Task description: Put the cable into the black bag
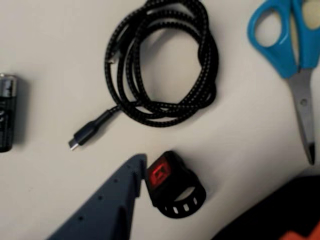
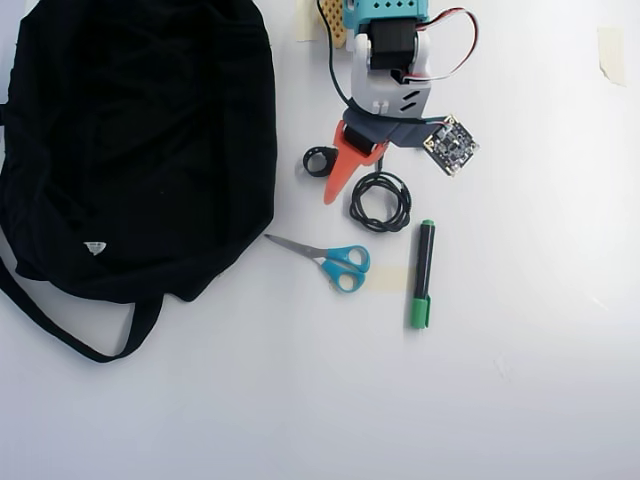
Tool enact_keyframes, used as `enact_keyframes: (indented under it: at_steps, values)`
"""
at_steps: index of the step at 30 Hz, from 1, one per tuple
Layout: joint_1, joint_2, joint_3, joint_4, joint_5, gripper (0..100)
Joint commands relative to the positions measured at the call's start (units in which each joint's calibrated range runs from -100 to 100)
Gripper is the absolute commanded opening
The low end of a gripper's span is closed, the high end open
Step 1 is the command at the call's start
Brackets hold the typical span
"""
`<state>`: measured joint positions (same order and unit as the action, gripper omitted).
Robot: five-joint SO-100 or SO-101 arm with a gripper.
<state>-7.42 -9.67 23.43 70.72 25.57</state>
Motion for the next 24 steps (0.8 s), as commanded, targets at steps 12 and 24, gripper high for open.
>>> enact_keyframes:
  at_steps: [12,24]
  values:
    - [-6.49,-0.29,-4.11,0.0,-0.29,46]
    - [-12.1,7.02,-9.68,0.0,-9.78,46]
